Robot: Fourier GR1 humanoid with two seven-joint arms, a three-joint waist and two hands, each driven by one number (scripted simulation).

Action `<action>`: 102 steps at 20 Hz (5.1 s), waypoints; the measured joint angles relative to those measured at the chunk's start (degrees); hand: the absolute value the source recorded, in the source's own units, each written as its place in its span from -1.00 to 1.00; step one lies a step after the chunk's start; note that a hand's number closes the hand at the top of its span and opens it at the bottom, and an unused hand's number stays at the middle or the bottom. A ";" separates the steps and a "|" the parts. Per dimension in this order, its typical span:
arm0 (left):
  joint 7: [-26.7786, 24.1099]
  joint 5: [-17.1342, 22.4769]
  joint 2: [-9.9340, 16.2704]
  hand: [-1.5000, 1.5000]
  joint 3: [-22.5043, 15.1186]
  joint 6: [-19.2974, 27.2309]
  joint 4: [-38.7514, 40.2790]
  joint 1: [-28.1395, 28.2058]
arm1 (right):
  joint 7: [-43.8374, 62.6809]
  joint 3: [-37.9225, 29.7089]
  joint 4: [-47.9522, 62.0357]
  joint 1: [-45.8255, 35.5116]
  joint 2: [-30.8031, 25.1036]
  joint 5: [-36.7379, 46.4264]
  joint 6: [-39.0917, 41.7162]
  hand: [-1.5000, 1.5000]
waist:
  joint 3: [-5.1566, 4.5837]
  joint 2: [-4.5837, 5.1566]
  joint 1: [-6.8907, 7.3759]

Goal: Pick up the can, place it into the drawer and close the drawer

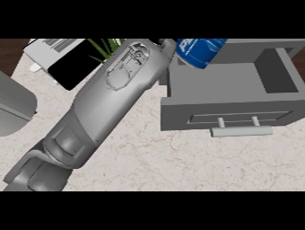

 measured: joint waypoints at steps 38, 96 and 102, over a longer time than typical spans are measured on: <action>-14.59 17.72 -0.05 -1.00 -20.34 8.99 24.07 -6.36 | 2.76 2.99 4.17 -10.23 -1.21 3.81 -2.26 -1.00 | 0.12 1.52 -4.94; -7.68 23.83 11.25 -1.00 -21.41 15.82 4.20 -0.63 | -9.74 19.02 42.82 -30.32 -8.15 68.47 -27.79 -1.00 | -0.86 -1.34 4.42; -3.55 22.27 16.25 -1.00 -22.20 15.85 -3.32 3.12 | -11.11 16.83 55.72 -37.15 -7.62 71.53 -34.09 -1.00 | -0.86 -1.30 5.12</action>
